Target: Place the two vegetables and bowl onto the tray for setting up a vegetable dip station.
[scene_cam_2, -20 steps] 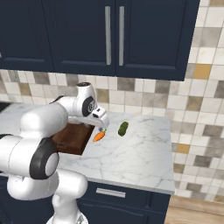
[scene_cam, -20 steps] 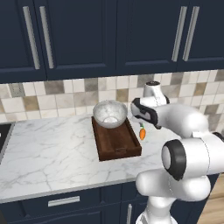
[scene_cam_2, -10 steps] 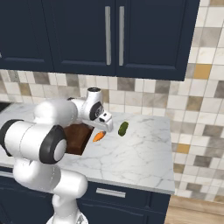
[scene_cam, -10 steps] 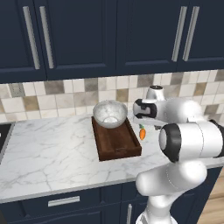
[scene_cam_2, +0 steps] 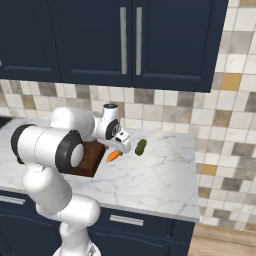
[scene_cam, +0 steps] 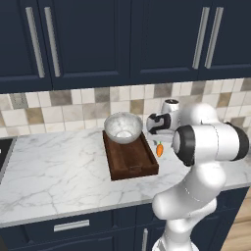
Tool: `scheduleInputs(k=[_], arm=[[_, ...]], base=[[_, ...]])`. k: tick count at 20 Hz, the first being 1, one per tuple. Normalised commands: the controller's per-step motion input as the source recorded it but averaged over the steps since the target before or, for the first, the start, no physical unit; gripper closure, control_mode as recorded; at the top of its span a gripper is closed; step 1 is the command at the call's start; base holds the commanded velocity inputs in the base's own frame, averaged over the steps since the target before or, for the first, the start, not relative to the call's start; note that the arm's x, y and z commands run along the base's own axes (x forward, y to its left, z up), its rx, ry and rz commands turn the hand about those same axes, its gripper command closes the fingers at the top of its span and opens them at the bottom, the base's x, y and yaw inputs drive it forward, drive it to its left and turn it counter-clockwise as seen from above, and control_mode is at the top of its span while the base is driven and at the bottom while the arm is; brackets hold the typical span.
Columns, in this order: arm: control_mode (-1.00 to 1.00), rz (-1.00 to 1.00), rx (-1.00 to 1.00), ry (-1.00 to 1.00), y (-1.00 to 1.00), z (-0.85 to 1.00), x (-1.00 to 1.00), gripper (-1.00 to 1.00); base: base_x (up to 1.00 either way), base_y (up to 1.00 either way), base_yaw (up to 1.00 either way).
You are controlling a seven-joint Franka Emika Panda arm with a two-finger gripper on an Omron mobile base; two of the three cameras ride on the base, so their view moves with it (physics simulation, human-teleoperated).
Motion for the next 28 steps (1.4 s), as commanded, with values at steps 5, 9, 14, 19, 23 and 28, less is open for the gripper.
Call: scheduleInputs(k=[5,9,14,19,23,28], arm=[[-1.00,-0.02,0.00,0.00,-0.01,-0.24,0.25,-1.00],[-1.00,-0.02,0.02,0.02,0.00,-0.25,0.20,-1.00],[-1.00,-0.02,0.04,0.03,0.00,-0.23,0.14,-1.00],[-1.00,-0.03,0.03,0.04,0.00,-0.27,0.08,-1.00],[-1.00,-0.04,0.03,0.03,-0.04,-0.10,0.00,1.00],[-1.00,-0.10,0.01,0.09,-0.05,0.00,-0.02,1.00]], base=[[0.00,0.00,0.00],[0.00,0.00,0.00],[0.00,0.00,0.00],[0.00,0.00,0.00],[0.00,0.00,0.00],[0.00,0.00,0.00]])
